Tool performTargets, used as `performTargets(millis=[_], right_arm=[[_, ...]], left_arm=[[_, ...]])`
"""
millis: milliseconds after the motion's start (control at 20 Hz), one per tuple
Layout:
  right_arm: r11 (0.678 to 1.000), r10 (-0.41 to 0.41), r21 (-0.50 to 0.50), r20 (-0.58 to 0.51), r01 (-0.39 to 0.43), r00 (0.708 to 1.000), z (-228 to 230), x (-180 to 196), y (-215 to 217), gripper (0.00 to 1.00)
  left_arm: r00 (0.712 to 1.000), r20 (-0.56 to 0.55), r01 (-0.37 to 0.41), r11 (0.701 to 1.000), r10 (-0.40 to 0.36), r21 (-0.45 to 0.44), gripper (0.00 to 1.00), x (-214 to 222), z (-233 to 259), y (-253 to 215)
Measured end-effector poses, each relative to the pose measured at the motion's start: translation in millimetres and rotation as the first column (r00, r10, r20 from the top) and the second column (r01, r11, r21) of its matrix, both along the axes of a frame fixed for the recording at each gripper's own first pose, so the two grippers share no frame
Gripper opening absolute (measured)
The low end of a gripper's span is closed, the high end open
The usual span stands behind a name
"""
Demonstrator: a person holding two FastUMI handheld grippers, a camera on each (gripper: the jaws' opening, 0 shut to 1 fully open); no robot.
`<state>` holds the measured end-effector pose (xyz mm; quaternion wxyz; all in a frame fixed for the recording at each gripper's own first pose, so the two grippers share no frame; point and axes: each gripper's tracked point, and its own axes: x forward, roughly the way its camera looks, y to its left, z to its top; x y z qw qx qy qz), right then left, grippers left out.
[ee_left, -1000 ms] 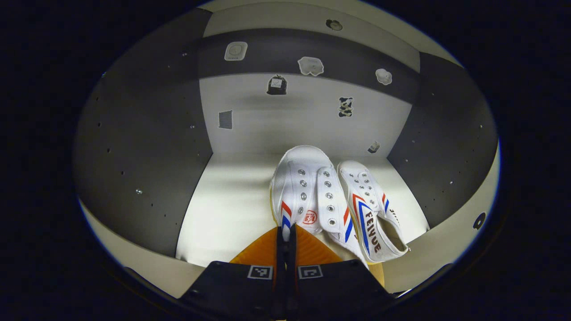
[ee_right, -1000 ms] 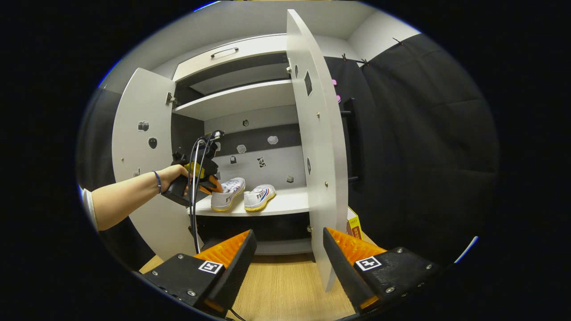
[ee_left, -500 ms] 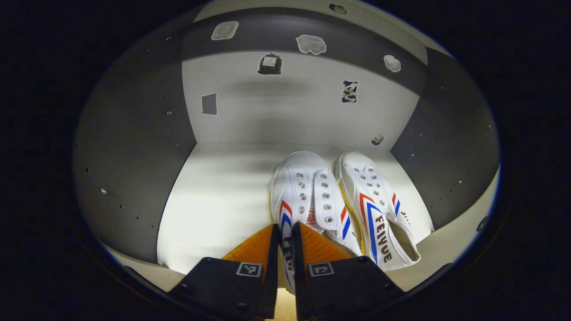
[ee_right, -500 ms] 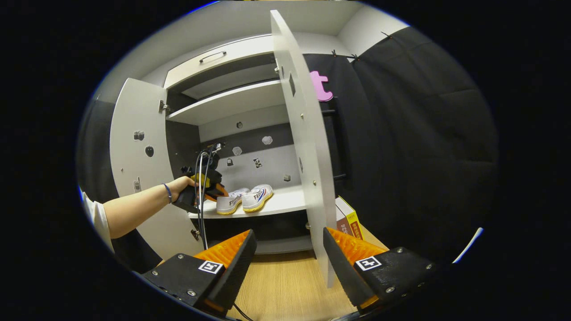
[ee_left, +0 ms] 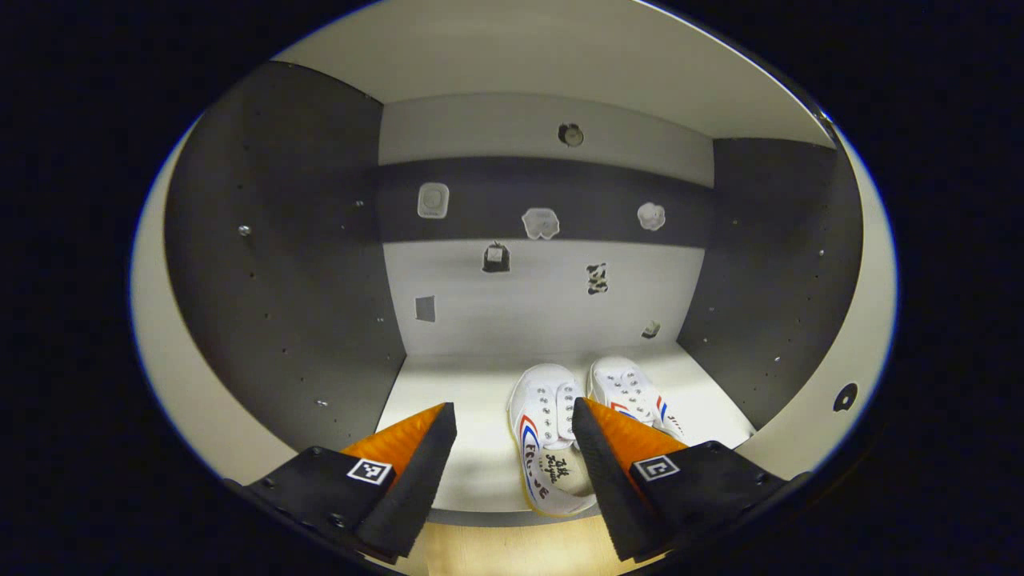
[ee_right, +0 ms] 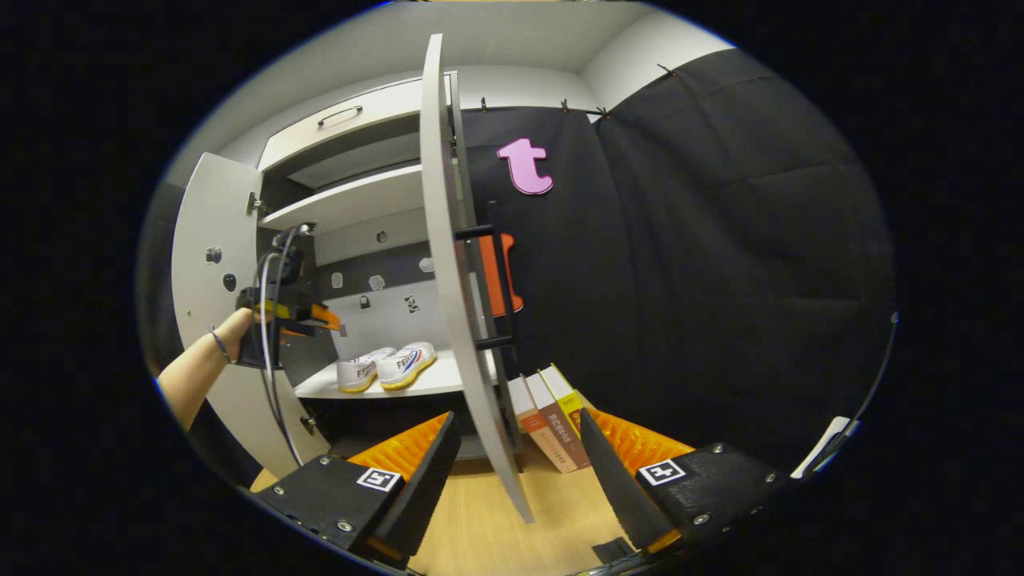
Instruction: Grab one shoe with the right hand and put it into the shoe cabinet, grab the other shoe with the left hand and put it into the shoe cabinet; then close the right door with the right hand and the left door with the left hand.
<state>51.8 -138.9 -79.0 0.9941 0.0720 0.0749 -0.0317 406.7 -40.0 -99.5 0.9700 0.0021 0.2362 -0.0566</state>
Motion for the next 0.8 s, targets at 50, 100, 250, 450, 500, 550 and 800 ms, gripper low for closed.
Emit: performTargets(millis=[50, 100, 250, 450, 500, 550, 800], right_arm=[[1.0, -0.019, -0.015, 0.003, 0.019, 1.0, -1.5, 3.5, -10.8, 0.92], [0.999, -0.037, -0.029, 0.002, 0.037, 0.999, -4.5, 5.3, -22.1, 0.92], [0.996, -0.07, -0.048, -0.006, 0.069, 0.998, -14.6, 20.7, -44.9, 0.93], [0.994, -0.099, -0.055, -0.014, 0.098, 0.995, -26.8, 35.4, -72.6, 0.93], [0.992, -0.112, -0.065, -0.016, 0.111, 0.994, -29.3, 39.3, -81.1, 0.93], [0.99, -0.12, -0.071, -0.018, 0.118, 0.993, -33.0, 44.6, -87.6, 0.93], [0.992, -0.107, -0.064, -0.037, 0.104, 0.994, -46.8, 67.7, -96.7, 0.93]], left_arm=[[0.999, 0.041, -0.008, 1.0, 0.009, -0.009, 0.97, -10.8, 17.5, 5.3], [0.997, 0.077, -0.018, 1.0, 0.019, -0.014, 0.97, -24.0, 33.7, 10.7], [0.983, 0.176, -0.041, 0.999, 0.042, -0.007, 0.97, -64.6, 78.4, 23.7], [0.962, 0.265, -0.071, 0.997, 0.07, -0.005, 0.96, -123.8, 119.0, 40.7], [0.955, 0.284, -0.086, 0.996, 0.082, 0.004, 0.96, -138.0, 125.7, 48.5], [0.947, 0.306, -0.105, 0.994, 0.094, 0.02, 0.96, -150.4, 130.6, 55.9], [0.927, 0.353, -0.152, 0.987, 0.125, 0.048, 0.95, -219.1, 133.7, 79.5]])
